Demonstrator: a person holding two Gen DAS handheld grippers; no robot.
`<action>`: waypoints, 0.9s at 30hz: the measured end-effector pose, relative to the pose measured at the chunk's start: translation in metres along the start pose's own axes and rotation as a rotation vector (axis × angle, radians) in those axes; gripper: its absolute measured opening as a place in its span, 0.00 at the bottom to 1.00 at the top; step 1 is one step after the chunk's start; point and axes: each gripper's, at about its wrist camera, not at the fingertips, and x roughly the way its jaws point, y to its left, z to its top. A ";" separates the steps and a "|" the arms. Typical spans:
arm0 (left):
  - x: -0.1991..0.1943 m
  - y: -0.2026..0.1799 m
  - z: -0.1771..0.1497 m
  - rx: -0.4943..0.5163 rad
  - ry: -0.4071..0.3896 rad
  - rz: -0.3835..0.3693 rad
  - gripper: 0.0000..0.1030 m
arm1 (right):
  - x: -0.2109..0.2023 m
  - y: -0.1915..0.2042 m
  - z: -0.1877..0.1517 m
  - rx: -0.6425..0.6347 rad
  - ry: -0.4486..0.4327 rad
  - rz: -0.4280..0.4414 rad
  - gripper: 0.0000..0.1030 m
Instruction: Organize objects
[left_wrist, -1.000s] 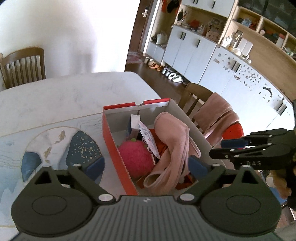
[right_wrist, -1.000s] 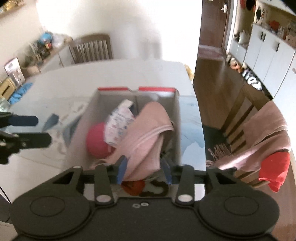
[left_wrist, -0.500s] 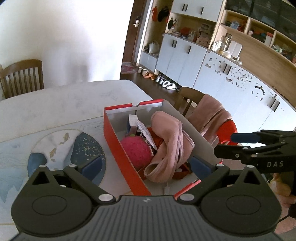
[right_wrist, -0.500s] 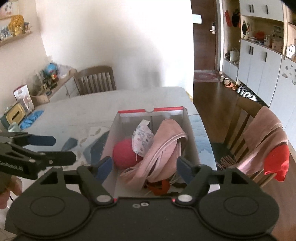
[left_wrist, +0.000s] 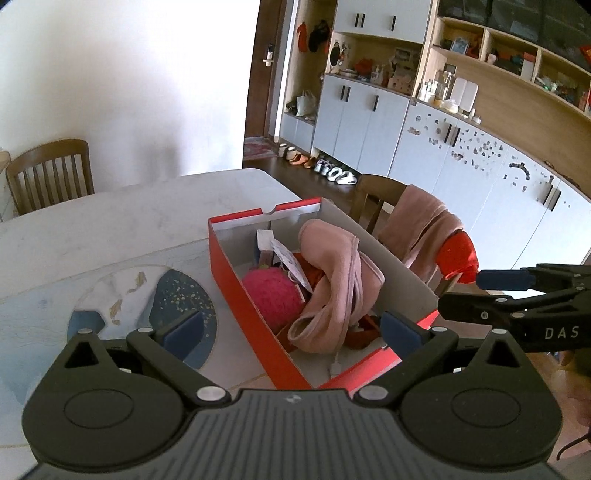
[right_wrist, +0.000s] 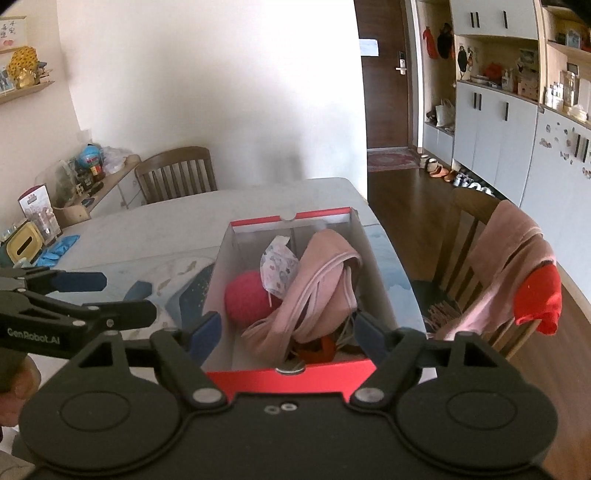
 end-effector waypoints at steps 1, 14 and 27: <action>0.000 0.000 -0.001 -0.005 0.000 0.003 1.00 | 0.000 0.000 -0.001 0.003 0.001 -0.001 0.77; -0.002 -0.002 -0.008 -0.011 0.018 0.015 1.00 | -0.002 -0.001 -0.008 0.029 0.003 0.003 0.77; -0.002 -0.002 -0.008 -0.017 0.016 0.015 1.00 | -0.001 -0.001 -0.008 0.033 0.016 0.008 0.77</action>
